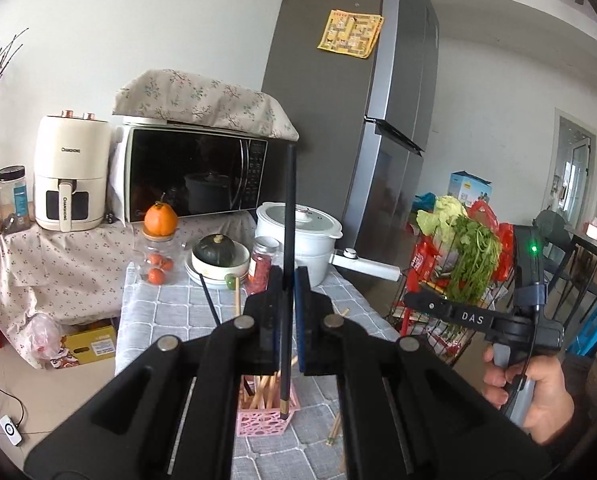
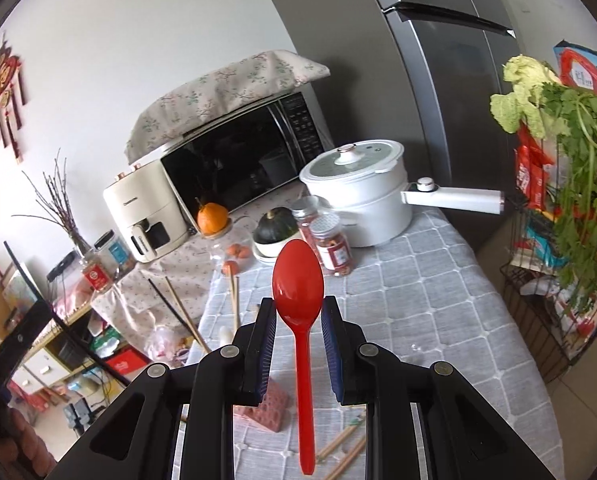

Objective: Organize utensils
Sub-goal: 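Carry the black chopstick into the pink basket and open the left gripper while the right gripper carries the spoon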

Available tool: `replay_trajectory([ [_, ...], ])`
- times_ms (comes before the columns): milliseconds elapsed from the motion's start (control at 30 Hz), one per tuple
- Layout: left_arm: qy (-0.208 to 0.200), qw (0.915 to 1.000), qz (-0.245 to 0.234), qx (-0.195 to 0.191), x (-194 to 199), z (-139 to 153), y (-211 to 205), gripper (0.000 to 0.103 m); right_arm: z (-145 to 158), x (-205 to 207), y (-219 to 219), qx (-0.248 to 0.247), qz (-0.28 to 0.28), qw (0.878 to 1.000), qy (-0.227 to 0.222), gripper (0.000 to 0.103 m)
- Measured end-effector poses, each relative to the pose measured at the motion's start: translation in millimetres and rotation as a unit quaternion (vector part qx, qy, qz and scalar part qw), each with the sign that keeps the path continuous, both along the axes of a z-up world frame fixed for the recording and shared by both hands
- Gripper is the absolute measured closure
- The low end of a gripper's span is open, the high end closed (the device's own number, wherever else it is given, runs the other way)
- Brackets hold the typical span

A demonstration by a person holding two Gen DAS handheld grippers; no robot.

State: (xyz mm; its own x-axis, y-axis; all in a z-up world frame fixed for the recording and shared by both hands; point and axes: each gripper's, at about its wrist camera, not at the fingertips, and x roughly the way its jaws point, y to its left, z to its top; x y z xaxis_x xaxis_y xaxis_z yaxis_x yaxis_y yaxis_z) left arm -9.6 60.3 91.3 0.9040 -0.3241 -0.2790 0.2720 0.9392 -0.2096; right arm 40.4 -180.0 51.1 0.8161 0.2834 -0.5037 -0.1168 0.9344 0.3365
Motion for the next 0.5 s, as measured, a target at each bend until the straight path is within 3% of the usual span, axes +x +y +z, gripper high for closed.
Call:
replay_trajectory([
  [267, -0.002, 0.9993, 0.034, 0.014, 25, -16, -2, 0.096, -2, 3, 28, 0.015, 0.011, 1.000, -0.017, 0.080],
  [500, 0.062, 0.9971, 0.033, 0.029, 58, -52, -8, 0.096, -7, 5, 46, 0.019, 0.011, 0.999, -0.042, 0.080],
])
